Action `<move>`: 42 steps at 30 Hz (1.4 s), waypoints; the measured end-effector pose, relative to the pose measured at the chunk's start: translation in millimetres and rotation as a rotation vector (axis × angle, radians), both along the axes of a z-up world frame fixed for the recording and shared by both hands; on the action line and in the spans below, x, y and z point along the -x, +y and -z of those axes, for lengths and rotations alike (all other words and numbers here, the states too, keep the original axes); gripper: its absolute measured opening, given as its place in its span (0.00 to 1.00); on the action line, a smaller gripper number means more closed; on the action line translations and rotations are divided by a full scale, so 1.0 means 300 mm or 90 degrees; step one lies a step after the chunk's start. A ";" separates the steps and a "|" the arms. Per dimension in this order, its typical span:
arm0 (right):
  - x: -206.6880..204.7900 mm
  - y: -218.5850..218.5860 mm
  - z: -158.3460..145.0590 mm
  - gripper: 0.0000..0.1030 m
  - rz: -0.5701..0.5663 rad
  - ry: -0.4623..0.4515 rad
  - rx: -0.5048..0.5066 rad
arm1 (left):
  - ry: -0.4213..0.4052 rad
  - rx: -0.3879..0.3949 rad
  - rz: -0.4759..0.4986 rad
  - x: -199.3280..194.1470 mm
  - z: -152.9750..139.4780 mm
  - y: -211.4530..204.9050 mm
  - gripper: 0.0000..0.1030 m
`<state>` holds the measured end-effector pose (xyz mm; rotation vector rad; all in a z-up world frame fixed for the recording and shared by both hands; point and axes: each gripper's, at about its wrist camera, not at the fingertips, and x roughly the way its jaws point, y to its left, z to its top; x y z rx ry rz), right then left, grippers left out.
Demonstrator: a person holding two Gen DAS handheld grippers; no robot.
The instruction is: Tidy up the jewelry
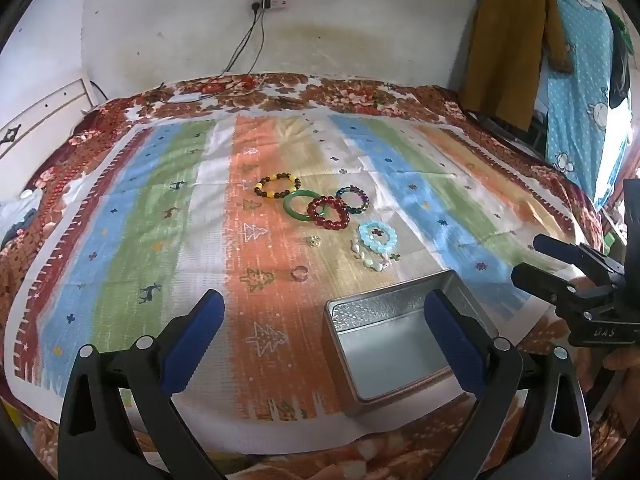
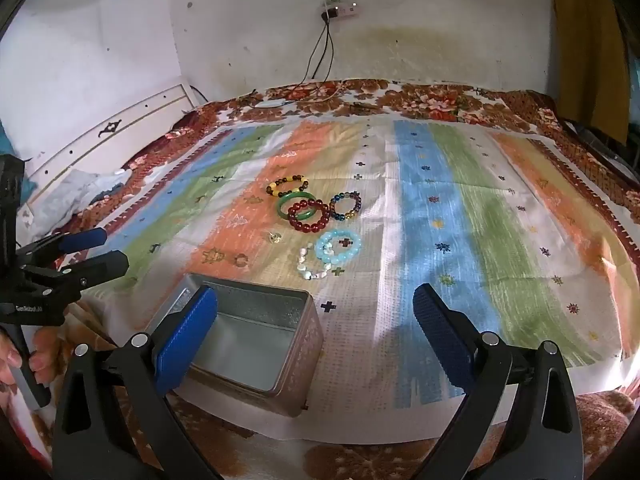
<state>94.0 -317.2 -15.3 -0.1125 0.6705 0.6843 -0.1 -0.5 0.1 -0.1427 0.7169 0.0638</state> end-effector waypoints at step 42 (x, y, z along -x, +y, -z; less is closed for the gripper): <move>-0.049 0.053 0.025 0.96 -0.004 0.022 0.018 | 0.040 0.005 -0.008 -0.035 0.029 0.014 0.95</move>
